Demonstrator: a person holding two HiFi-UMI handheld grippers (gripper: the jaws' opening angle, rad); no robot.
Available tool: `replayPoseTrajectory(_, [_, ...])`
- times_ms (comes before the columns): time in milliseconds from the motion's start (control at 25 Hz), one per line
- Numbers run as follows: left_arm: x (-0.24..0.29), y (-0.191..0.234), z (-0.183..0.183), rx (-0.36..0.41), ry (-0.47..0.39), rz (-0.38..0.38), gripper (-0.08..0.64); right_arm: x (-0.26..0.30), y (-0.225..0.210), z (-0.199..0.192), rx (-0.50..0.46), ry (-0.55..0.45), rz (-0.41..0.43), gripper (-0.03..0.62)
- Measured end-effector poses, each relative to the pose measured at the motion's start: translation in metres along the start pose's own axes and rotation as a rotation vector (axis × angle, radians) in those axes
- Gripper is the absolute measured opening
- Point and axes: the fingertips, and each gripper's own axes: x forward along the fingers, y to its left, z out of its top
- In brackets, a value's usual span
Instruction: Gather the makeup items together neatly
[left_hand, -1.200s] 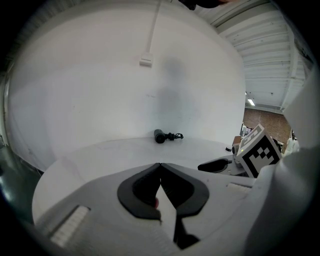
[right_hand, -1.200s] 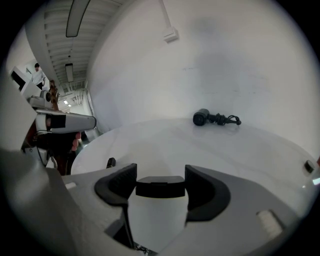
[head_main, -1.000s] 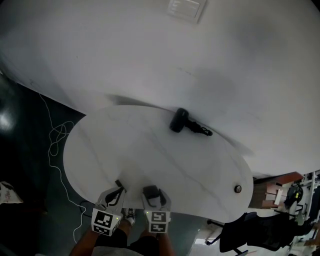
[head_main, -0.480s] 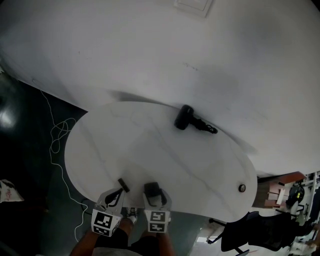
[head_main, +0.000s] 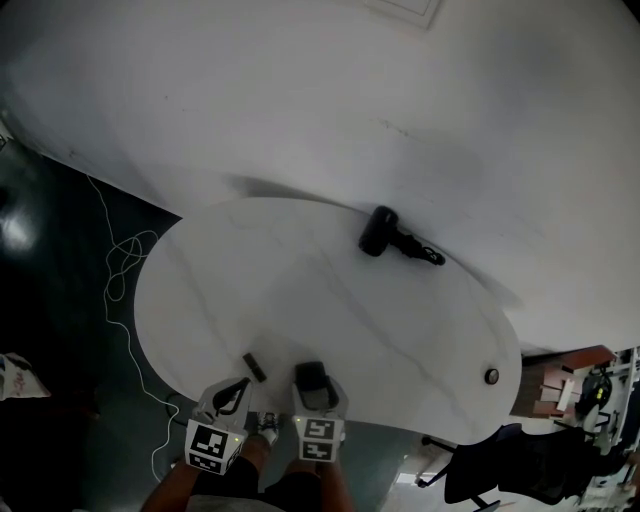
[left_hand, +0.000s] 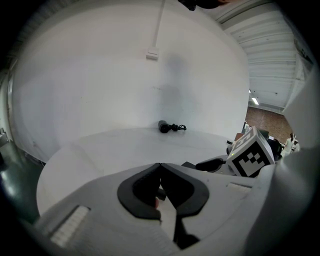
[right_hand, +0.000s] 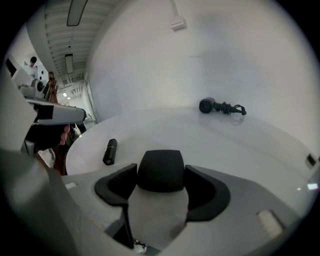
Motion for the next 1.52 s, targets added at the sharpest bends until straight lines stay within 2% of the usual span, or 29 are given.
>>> replayPoseTrajectory(520, [-0.006, 0.002, 0.001, 0.005, 0.0, 0.005, 0.011, -0.001, 0.002, 0.001, 0.034, 0.005, -0.009, 0.322])
replayPoseTrajectory(760, [-0.009, 0.001, 0.029, 0.022, -0.049, -0.005, 0.011, -0.015, 0.0, 0.016, 0.036, -0.002, -0.028, 0.322])
replayPoseTrajectory(960, [-0.012, -0.002, 0.059, 0.029, -0.089, -0.024, 0.011, -0.037, -0.006, 0.051, 0.038, -0.066, -0.043, 0.322])
replayPoseTrajectory(1320, [-0.02, -0.022, 0.136, 0.083, -0.202, -0.069, 0.011, -0.098, -0.037, 0.122, 0.067, -0.232, -0.1, 0.321])
replayPoseTrajectory(1520, [-0.025, -0.04, 0.174, 0.104, -0.268, -0.082, 0.011, -0.135, -0.052, 0.156, 0.055, -0.344, -0.107, 0.298])
